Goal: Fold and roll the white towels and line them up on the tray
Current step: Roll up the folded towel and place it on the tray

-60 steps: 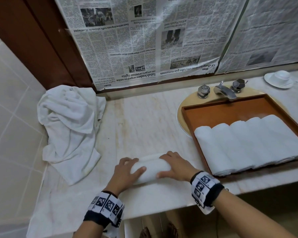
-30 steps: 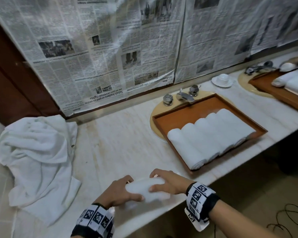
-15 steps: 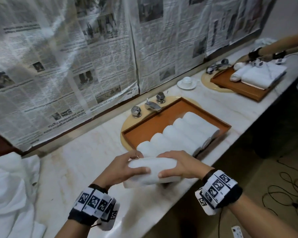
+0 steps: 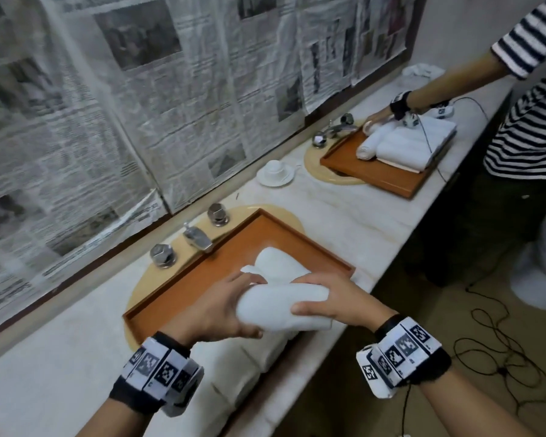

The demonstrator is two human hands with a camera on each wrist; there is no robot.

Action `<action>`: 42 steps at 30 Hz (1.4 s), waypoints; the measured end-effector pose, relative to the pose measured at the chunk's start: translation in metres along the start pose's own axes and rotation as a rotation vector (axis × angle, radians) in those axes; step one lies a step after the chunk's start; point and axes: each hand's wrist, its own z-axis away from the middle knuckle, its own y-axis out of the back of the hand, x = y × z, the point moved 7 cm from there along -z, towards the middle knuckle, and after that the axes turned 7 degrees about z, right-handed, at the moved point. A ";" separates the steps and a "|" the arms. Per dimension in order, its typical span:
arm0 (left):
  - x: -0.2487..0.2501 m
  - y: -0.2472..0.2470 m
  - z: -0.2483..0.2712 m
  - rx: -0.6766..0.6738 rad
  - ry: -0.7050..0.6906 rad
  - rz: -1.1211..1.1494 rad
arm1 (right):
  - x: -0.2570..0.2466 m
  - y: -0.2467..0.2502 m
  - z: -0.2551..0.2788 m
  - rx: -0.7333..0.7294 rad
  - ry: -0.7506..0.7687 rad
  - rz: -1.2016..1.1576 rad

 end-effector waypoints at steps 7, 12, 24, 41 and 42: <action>-0.006 0.018 -0.128 -0.053 -0.021 -0.020 | 0.047 0.060 -0.032 0.162 -0.058 -0.021; -0.018 0.015 -0.205 -0.165 0.003 -0.054 | 0.087 0.071 -0.061 0.261 -0.214 0.041; -0.051 -0.017 -0.254 -0.322 0.176 0.058 | 0.117 0.042 -0.070 0.192 -0.438 0.176; -0.056 -0.031 -0.248 -0.261 0.101 -0.125 | 0.114 0.048 -0.067 0.168 -0.513 0.317; -0.056 -0.032 -0.247 -0.271 0.114 -0.130 | 0.113 0.047 -0.068 0.151 -0.508 0.347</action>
